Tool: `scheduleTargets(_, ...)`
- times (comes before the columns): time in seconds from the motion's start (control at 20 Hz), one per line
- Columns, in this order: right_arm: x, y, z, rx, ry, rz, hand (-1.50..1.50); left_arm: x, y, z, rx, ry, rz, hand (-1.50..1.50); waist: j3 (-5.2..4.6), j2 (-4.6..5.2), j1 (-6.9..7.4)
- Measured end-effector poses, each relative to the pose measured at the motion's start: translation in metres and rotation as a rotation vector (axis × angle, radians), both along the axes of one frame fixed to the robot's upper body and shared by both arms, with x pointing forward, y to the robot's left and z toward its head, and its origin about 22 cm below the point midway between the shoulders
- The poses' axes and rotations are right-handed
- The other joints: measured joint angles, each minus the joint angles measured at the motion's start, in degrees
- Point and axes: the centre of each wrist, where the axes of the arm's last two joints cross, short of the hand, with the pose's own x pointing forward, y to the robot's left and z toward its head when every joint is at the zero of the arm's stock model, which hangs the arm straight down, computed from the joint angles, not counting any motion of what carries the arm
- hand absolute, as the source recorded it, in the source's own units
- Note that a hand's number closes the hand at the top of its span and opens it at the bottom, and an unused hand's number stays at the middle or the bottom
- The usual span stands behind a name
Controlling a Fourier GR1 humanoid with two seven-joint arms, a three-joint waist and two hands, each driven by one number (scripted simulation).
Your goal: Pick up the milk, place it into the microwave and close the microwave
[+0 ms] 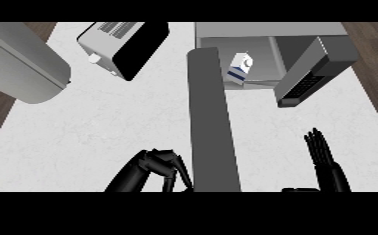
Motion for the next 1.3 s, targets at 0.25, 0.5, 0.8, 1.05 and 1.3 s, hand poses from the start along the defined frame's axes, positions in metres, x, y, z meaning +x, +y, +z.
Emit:
scheduleTargets(0.25, -0.016, -0.014, 0.011, 0.000, -0.020, -0.008, -1.50, 0.018, -0.029, -0.012, 0.060, 0.055, -0.123, 1.50, -0.02, 0.05, -0.14)
scheduleTargets(0.5, -0.032, -0.021, 0.022, 0.003, -0.046, 0.003, -1.50, 0.030, -0.065, -0.023, 0.124, 0.015, -0.182, 1.50, -0.05, 0.05, -0.43)
scheduleTargets(0.8, -0.029, -0.020, 0.043, 0.036, -0.105, 0.061, -1.50, 0.036, -0.103, -0.030, 0.174, 0.019, -0.223, 1.50, -0.10, 0.16, -1.67)
scheduleTargets(1.05, -0.016, -0.018, 0.067, 0.067, -0.173, 0.127, -1.50, 0.043, -0.120, -0.037, 0.192, 0.063, -0.216, 1.50, -0.16, 0.45, -3.84)
scheduleTargets(1.3, -0.002, -0.006, 0.088, 0.105, -0.225, 0.196, -1.50, 0.054, -0.130, -0.040, 0.176, 0.090, -0.145, 1.50, -0.23, 0.82, -6.12)
